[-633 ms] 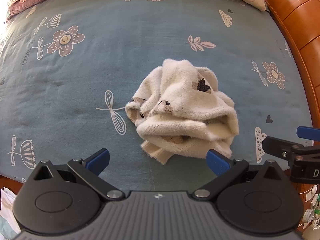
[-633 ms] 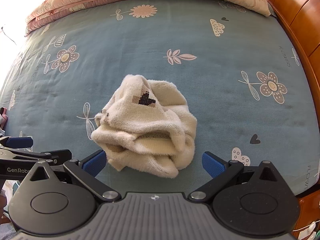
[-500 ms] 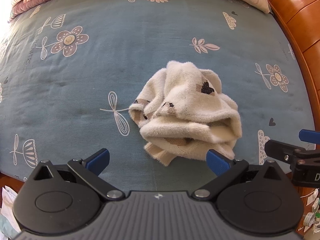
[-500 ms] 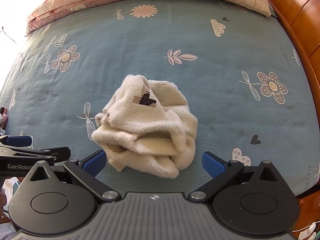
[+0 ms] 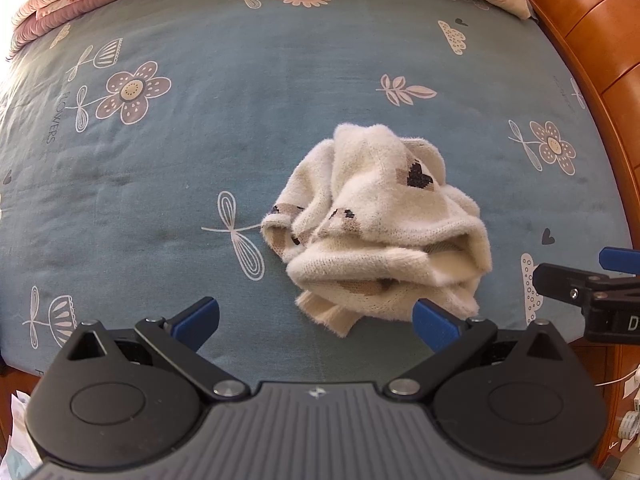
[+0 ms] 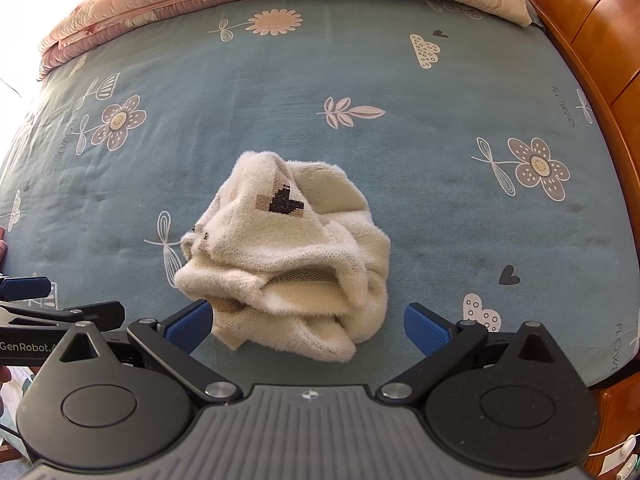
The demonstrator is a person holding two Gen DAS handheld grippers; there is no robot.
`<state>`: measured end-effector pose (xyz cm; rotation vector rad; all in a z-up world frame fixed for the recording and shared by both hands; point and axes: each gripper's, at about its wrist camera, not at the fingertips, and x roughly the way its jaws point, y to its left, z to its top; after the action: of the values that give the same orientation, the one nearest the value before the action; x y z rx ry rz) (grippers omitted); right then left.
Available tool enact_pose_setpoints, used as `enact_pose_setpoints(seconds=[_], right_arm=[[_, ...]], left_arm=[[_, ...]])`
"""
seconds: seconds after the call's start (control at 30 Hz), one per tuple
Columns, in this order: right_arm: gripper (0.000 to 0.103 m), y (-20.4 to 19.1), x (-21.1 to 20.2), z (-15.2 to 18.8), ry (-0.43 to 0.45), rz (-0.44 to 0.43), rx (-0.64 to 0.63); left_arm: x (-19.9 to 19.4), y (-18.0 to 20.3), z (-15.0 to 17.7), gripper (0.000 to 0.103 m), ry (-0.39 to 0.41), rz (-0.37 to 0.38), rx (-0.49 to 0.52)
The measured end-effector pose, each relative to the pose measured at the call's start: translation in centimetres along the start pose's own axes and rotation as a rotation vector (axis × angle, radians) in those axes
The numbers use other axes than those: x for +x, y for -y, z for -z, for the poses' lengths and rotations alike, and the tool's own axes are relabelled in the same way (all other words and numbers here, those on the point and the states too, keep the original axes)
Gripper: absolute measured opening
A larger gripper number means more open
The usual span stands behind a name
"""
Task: Fold clothes
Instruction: 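Move both grippers toward the crumpled cream sweater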
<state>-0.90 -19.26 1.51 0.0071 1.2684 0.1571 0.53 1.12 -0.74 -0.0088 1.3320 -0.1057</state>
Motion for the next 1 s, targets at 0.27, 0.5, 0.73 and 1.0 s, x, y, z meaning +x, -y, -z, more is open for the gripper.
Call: enact_pose_setpoints(seconds=[0.27,0.5,0.73,1.0], right_arm=[[0.103,-0.4,2.5,0.0,0.031,0.041,0.017],[0.103,-0.3,3.7,-0.2,0.099,0.021,-0.001],[0.102,-1.2,3.6,0.9,0.111,-0.016,-0.052],[0.099,0.1,2.8,1.2,0.127,-0.074,-0.062]], left_arm=[[1.7,-1.4,-0.8,0.102,0.016,0.0,0.059],[3.7,-1.8,-0.8,0.102,0.021,-0.005,0.081],[3.4,-1.4,0.3,0.102,0.084,-0.004,0.027],[2.0,0.1,0.9,0.102,0.123,-0.039,-0.059]])
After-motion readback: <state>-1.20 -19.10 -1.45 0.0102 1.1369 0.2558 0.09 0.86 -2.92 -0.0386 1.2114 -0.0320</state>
